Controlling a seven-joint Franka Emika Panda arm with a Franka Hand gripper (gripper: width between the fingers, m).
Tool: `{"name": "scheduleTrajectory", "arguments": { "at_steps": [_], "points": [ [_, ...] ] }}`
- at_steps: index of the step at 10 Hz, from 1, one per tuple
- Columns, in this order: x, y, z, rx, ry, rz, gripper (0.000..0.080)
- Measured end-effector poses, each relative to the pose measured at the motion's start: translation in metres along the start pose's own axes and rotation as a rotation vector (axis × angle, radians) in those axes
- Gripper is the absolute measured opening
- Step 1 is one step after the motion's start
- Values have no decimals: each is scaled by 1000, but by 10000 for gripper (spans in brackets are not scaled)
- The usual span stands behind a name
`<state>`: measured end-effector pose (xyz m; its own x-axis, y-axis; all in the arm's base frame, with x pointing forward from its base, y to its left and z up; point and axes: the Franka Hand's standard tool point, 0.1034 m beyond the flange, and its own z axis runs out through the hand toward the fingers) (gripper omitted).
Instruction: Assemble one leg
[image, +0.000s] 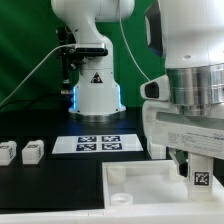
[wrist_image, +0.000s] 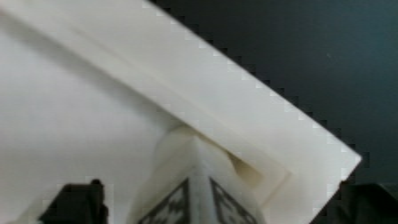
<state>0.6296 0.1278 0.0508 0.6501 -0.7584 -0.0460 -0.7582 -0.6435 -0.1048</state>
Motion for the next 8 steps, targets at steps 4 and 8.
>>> {"name": "scheduleTrajectory", "arguments": {
  "at_steps": [4,8],
  "points": [
    [4,-1,-7,-56,21,-550,649],
    [5,-1,-6,-58,24,-554,503]
  ]
}}
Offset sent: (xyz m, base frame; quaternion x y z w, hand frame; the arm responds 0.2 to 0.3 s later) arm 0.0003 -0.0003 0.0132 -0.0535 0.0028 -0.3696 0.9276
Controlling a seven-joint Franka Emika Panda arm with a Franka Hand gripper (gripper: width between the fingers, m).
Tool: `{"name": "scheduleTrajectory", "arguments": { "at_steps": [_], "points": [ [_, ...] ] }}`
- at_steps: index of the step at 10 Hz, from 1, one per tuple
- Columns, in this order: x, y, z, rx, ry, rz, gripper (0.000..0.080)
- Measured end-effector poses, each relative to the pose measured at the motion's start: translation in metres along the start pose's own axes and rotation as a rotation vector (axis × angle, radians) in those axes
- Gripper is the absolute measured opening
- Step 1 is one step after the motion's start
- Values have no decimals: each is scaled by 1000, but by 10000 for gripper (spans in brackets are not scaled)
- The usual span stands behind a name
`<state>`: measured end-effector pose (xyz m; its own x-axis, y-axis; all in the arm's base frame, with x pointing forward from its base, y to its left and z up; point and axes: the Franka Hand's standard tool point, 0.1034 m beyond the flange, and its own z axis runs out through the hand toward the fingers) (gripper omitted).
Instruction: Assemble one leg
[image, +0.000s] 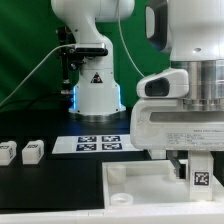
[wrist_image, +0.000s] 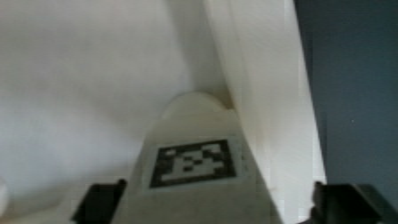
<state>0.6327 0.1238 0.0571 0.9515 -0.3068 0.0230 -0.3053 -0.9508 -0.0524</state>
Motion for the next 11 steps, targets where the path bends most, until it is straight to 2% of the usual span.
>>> {"name": "scheduleTrajectory", "arguments": {
  "at_steps": [1,2,5,8,11],
  "points": [
    [0,0,0,0,-1,56,366],
    [-1,5,2,-9,-7,159,273],
    [0,5,3,2,-12,511,273],
    [1,5,3,-13,-21,946,273],
    [1,4,3,1,-27,1359,274]
  ]
}}
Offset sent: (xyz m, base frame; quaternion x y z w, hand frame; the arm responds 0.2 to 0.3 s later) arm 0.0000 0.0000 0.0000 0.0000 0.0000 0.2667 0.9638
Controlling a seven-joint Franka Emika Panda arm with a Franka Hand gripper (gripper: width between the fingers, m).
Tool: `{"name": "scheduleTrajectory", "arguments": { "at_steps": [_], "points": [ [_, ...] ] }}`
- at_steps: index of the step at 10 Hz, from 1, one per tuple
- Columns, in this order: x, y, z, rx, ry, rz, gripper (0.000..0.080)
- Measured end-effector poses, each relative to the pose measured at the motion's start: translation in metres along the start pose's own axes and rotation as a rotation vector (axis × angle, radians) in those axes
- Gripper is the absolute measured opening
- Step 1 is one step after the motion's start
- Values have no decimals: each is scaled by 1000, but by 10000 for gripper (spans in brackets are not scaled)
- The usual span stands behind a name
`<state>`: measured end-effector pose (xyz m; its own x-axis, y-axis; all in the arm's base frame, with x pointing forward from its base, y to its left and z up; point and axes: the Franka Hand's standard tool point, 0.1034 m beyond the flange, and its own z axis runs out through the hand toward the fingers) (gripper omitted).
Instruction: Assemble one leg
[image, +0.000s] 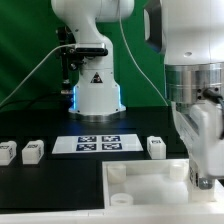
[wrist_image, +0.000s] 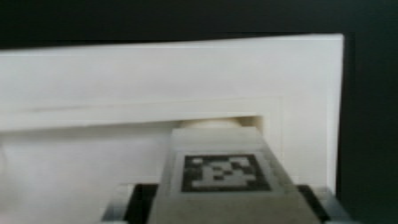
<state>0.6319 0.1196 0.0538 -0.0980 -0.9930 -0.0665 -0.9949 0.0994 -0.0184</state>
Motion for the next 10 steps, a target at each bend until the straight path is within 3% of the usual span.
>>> {"name": "scheduleTrajectory", "arguments": {
  "at_steps": [3,6,7,8,10],
  "points": [
    [1,0,-1,13,15,218,274],
    [0,1,0,13,13,194,309],
    [0,1,0,13,13,193,516],
    [-1,1,0,13,13,187,608],
    [-11,2,-13,25,-1,137,638]
  ]
}}
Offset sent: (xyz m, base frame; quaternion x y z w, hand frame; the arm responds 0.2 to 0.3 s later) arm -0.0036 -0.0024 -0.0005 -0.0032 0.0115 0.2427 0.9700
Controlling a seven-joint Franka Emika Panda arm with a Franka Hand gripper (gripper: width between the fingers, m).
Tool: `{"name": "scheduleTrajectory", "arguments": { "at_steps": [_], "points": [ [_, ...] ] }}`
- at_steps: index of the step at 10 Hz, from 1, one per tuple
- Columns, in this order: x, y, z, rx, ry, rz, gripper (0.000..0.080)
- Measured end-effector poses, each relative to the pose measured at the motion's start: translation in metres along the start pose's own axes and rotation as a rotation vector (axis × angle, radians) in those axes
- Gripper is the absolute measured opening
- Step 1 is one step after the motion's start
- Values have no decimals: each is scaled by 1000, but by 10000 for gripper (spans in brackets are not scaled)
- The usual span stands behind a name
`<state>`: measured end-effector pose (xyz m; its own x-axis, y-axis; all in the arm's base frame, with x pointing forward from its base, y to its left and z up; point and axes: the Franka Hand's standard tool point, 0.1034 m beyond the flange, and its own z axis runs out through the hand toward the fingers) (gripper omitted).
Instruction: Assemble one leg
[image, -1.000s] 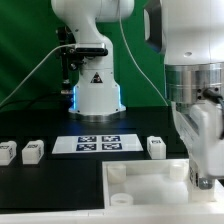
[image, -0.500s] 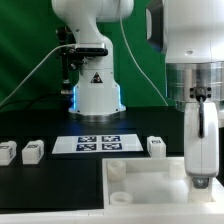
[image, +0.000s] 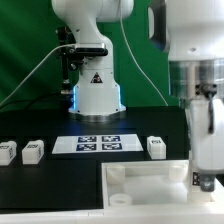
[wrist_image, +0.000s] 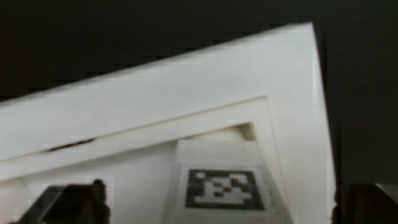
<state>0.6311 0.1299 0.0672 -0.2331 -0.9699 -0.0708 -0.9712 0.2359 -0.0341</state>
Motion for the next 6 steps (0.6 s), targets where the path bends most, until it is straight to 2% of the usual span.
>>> {"name": "scheduleTrajectory", "arguments": {
  "at_steps": [2,4,6],
  "points": [
    [-9,3,-12,8,-11,-15,648],
    [-10,-1,-24,24,-24,-31,649],
    [-10,-1,-24,23,-24,-34,649]
  ]
}}
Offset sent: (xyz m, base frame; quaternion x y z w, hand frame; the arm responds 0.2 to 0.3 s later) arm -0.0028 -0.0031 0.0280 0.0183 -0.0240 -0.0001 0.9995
